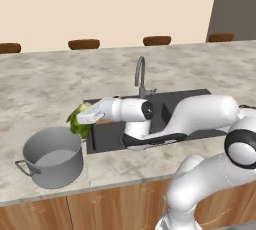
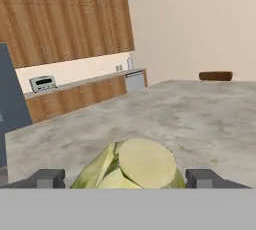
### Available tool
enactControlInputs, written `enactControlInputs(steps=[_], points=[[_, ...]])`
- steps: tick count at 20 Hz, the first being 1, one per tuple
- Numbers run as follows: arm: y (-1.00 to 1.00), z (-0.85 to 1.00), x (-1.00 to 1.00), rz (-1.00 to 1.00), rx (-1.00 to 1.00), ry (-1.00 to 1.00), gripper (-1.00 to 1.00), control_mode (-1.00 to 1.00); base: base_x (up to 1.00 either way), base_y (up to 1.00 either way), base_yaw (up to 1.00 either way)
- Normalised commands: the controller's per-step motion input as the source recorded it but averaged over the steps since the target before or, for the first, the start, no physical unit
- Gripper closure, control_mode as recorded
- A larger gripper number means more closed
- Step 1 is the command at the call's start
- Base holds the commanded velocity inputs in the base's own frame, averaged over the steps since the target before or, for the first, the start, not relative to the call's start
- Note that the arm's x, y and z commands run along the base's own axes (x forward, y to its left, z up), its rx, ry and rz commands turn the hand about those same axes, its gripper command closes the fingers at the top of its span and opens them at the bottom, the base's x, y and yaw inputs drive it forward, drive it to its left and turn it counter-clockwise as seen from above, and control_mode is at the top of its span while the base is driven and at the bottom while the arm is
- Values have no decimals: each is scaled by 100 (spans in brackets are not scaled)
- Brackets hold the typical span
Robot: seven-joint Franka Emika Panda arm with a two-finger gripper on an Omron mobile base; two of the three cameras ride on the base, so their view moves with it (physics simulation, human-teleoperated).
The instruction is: Dump the lettuce from the pot into the sink. Then turn on the water and wash the lettuce. Then turn off the water and put the lettuce back in the pot.
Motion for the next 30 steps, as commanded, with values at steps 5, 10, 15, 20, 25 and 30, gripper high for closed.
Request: enactControlInputs(steps=[5,10,15,20,25,30], points=[[66,20,0,11,-11,3,100,-100,0,0,0],[66,-42,6,7,-19,-1,100,-100,0,0,0],[35,-81,20,8,-14,-8,100,-100,0,0,0],[41,-80,16,8,-13,-5,100,-100,0,0,0],[50,-37,24,9,-8,0,100,-100,0,0,0],[29,-23,10,9,-5,0,100,-100,0,0,0]])
